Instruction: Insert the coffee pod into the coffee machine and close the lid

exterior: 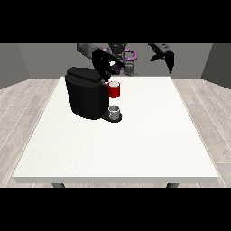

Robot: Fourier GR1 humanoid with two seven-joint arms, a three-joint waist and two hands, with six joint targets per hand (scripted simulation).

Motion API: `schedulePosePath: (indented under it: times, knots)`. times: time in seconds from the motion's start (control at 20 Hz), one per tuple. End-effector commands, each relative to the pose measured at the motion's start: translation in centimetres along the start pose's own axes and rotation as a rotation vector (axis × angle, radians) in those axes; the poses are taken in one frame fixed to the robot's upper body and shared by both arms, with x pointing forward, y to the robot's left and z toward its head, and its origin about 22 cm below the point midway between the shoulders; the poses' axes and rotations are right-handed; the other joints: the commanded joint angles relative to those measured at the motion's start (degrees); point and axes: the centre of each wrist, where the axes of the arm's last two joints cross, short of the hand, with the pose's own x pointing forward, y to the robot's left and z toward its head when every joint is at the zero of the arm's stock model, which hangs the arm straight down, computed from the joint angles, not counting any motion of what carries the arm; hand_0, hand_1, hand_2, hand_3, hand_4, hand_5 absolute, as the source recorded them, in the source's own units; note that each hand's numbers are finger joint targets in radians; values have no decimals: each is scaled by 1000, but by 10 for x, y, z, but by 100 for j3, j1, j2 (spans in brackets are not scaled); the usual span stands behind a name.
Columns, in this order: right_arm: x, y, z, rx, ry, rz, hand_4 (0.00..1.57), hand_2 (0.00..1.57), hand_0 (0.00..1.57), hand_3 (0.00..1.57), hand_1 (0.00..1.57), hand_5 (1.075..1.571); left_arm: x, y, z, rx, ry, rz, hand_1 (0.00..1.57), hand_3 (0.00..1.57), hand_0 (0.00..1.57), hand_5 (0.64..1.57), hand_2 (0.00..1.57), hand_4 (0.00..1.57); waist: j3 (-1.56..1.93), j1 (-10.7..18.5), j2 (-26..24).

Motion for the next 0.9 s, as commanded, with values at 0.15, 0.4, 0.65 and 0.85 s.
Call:
schedulePosePath:
  times: [0.15,0.4,0.65,0.85]
  knots:
    - [74,22,6,74,-262,-35,53,0,0,0,0,1571,18,-8,-20,-70,-54,-16,0,0,0,1571,0,395,-148,873,302]
    - [92,-5,8,25,-279,-24,0,0,0,0,0,1571,25,-15,-30,-111,-95,-8,0,0,0,1571,0,352,-145,1247,551]
    - [103,-24,11,-8,-288,-22,0,0,0,0,0,1571,33,-25,-41,-160,-133,-6,0,0,0,1571,0,278,-145,1515,815]
    - [102,-41,16,-37,-274,-50,0,0,0,0,0,1571,46,-30,-52,-199,-162,-22,0,0,0,1571,0,272,-133,1701,976]
